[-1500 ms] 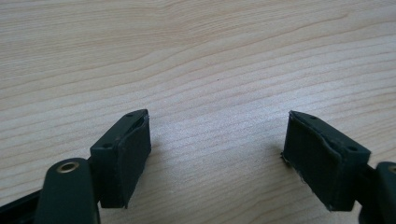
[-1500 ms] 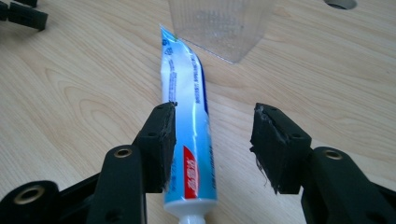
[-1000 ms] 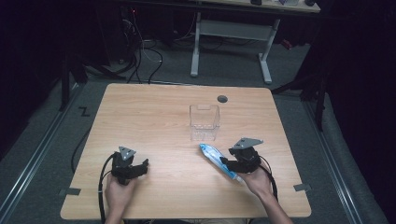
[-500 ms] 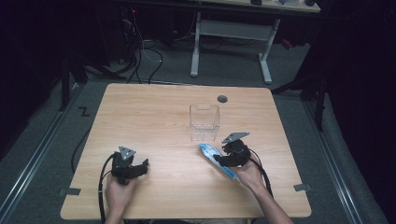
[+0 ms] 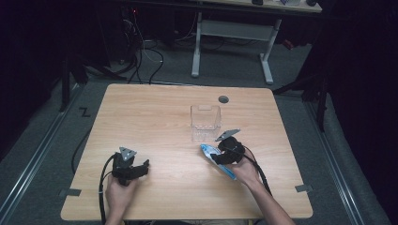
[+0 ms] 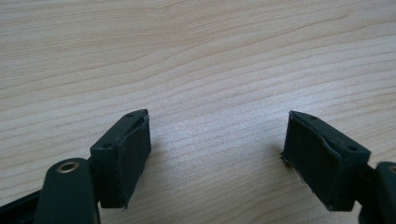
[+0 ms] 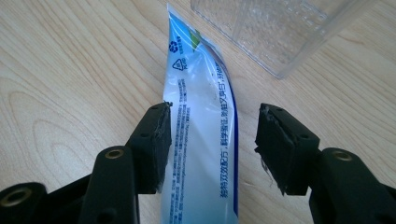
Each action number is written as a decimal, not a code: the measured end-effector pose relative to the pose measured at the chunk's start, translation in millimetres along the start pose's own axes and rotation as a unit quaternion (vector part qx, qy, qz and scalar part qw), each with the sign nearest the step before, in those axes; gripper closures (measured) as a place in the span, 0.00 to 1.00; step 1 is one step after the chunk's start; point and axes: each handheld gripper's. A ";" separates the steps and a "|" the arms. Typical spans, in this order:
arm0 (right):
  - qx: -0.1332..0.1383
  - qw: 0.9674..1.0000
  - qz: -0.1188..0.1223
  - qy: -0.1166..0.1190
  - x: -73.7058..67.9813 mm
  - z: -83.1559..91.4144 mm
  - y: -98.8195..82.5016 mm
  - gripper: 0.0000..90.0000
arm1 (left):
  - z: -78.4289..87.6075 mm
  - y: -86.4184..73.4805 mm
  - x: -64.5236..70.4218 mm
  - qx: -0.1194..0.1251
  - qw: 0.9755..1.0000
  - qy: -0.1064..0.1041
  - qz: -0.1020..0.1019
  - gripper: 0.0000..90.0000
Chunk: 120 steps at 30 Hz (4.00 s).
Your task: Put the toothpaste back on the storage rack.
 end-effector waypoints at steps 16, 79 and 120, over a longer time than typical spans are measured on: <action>-0.058 0.998 0.024 -0.003 -6.7 -15.6 3.9 0.52 | 0.0 0.0 0.0 0.000 1.000 0.000 0.000 0.26; 0.044 0.995 -0.006 0.089 14.9 40.3 -7.7 0.78 | -0.1 0.1 0.1 0.000 1.000 0.000 0.001 0.26; 0.137 0.987 -0.020 0.084 31.7 90.7 16.5 0.78 | -0.1 0.0 0.1 0.001 1.000 0.000 0.001 0.26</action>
Point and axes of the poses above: each handheld gripper's, and its own axes: z roughly backward along the jaws, y roughly out of its top, x roughly to its right, and after that the axes turned 7 degrees about -z, right-handed
